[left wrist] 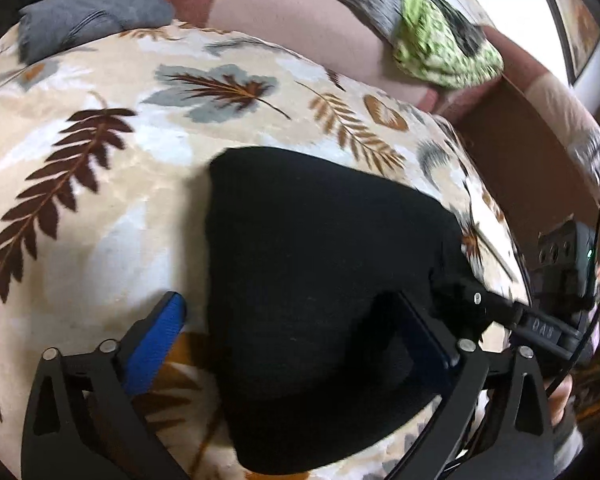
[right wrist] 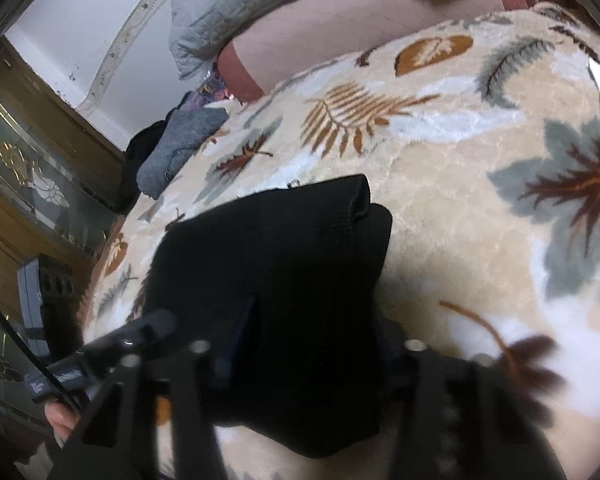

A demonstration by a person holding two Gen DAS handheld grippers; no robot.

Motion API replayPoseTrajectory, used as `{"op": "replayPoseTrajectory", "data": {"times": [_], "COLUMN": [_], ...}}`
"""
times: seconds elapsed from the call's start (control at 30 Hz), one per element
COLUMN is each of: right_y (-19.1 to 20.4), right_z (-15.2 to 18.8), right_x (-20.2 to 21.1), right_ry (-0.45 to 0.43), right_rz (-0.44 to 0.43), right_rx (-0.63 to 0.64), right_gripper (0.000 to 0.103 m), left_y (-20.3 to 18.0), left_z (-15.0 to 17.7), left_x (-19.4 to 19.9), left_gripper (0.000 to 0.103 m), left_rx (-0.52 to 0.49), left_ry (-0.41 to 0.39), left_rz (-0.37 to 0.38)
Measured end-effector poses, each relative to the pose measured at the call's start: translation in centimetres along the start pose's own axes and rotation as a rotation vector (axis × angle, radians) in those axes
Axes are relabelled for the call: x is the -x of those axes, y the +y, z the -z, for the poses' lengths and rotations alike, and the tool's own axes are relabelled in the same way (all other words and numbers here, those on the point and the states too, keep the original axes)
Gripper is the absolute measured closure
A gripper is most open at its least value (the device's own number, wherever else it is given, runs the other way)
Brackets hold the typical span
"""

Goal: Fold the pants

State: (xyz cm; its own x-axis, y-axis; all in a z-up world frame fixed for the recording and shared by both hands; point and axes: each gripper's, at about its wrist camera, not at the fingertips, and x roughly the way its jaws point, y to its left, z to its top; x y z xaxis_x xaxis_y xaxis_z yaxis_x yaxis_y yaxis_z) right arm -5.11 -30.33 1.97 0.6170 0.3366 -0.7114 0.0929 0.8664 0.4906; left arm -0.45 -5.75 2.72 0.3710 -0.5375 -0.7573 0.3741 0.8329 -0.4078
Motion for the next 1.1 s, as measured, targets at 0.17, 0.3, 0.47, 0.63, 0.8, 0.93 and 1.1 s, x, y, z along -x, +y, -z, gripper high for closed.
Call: {"op": "replayPoseTrajectory", "data": {"times": [0.17, 0.3, 0.47, 0.63, 0.8, 0.93, 1.1], "right_y": [1.9, 3.6, 5.9, 7.4, 7.1, 6.0, 5.9], "right_z": [-0.6, -2.2, -5.1, -7.2, -8.1, -7.3, -7.2], "right_x": [1.3, 2.0, 0.4, -2.4, -6.2, -8.6, -7.3], "right_ry": [-0.035, -0.07, -0.098, -0.099, -0.042, 0.006, -0.014], "right_rz": [0.016, -0.006, -0.014, -0.008, 0.02, 0.092, 0.099], "right_rx": [0.056, 0.09, 0.117, 0.135, 0.139, 0.153, 0.167], "right_gripper": [0.064, 0.064, 0.064, 0.064, 0.063, 0.054, 0.05], "left_y": [-1.4, -1.5, -0.7, 1.1, 3.5, 5.4, 6.1], "left_z": [-0.3, -1.8, -4.9, -7.2, -8.0, -7.1, -7.1], "left_x": [1.4, 3.5, 4.5, 3.8, 1.4, -0.7, -0.5], "left_gripper": [0.05, 0.06, 0.06, 0.06, 0.059, 0.045, 0.028], "left_rx": [-0.066, -0.099, -0.119, -0.103, -0.058, -0.009, 0.018], "left_ry": [-0.02, -0.07, -0.11, -0.122, -0.087, -0.061, -0.063], "left_rz": [-0.022, -0.031, -0.078, -0.117, -0.143, -0.15, -0.148]}}
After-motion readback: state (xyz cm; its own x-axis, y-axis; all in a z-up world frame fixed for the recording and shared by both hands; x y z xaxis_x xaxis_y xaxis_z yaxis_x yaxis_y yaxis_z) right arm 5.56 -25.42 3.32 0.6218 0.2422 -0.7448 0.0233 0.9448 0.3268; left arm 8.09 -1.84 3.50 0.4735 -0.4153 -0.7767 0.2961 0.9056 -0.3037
